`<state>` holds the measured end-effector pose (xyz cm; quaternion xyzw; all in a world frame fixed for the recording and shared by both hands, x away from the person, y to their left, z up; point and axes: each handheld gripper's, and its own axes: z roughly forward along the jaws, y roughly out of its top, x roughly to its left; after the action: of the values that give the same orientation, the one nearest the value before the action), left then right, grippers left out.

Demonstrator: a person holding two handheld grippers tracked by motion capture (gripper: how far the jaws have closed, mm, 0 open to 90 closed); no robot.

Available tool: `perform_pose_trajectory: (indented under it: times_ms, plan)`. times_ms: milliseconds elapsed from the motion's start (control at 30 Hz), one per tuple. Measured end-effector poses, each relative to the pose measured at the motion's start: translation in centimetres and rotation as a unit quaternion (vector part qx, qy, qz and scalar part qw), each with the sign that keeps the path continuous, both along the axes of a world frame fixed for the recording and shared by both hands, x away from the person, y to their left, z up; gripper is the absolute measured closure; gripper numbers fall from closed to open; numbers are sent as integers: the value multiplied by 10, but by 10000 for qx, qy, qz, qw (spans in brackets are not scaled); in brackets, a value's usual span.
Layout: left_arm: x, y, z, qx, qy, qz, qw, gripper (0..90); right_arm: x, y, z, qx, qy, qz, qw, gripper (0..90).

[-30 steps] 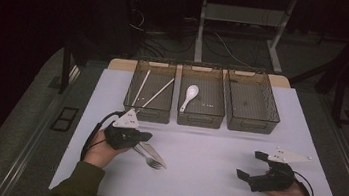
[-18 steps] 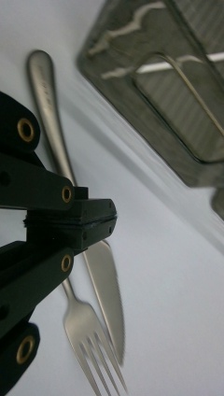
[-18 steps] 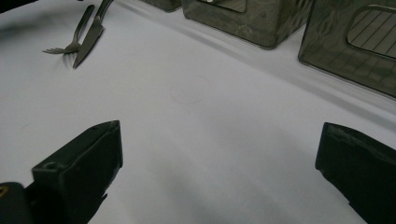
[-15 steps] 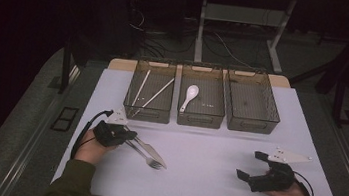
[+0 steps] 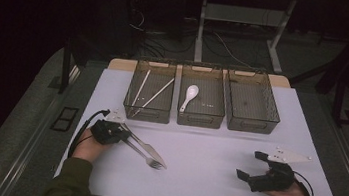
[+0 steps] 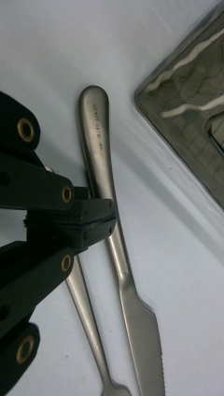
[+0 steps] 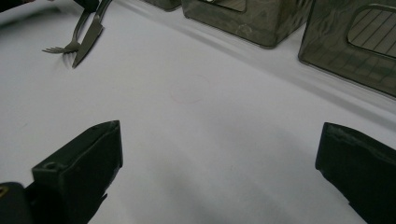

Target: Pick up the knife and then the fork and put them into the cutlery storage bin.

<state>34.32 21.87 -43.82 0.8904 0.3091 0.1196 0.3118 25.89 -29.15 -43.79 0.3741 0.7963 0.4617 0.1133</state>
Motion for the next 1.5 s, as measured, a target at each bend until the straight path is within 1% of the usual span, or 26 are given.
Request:
perform_pose_trajectory:
  times_ms: [100,267,500,533,667,767,800,833,867,900,1033,1133,1167,1200,1267,1333,1467,1500]
  plan:
    - [-1,0,0,10,33,24,10000,890,0,0,0,-2,-1,-2,10000,8]
    - [-6,3,1,65,58,-30,10000,890,0,-1,0,3,-8,-17,10000,8]
    - [-17,11,1,9,105,-49,9999,890,0,0,0,4,2,-27,10000,8]
    - [-18,12,2,34,112,-81,9999,890,0,0,0,0,4,-26,10000,8]
    - [-23,14,2,8,128,-73,9999,890,0,0,0,-7,6,-27,10000,8]
    - [-26,15,2,50,107,-141,9998,890,-1,0,1,0,7,-30,10000,8]
    - [-29,16,2,38,129,-122,9998,890,-1,0,1,0,7,-32,10000,8]
    - [-30,16,2,48,115,-156,9998,890,-1,0,1,7,10,-36,10000,8]
    - [-32,16,3,33,151,-120,9998,890,-1,-1,1,11,8,-36,10000,8]
    - [-34,17,3,53,141,-166,9997,890,-1,-1,1,16,6,-39,10000,8]
    - [-42,18,3,16,180,-131,9998,890,0,0,0,-1,3,-34,10000,8]
    - [-48,20,3,22,187,-155,9997,890,-1,0,1,4,7,-37,10000,8]
    - [-49,20,4,52,185,-206,9996,890,-1,0,1,8,11,-40,10000,8]
    - [-52,20,4,30,225,-169,9996,890,-1,0,1,10,18,-47,10000,8]
    - [-55,21,5,65,235,-241,9994,890,-1,0,1,6,9,-38,10000,8]
    - [-59,22,5,38,285,-222,9993,890,-1,0,1,2,6,-35,10000,8]
    - [-66,22,5,1,317,-269,9991,890,-1,0,1,6,10,-39,10000,8]
    - [-67,22,5,18,329,-286,9990,890,-1,0,1,4,9,-40,10000,8]
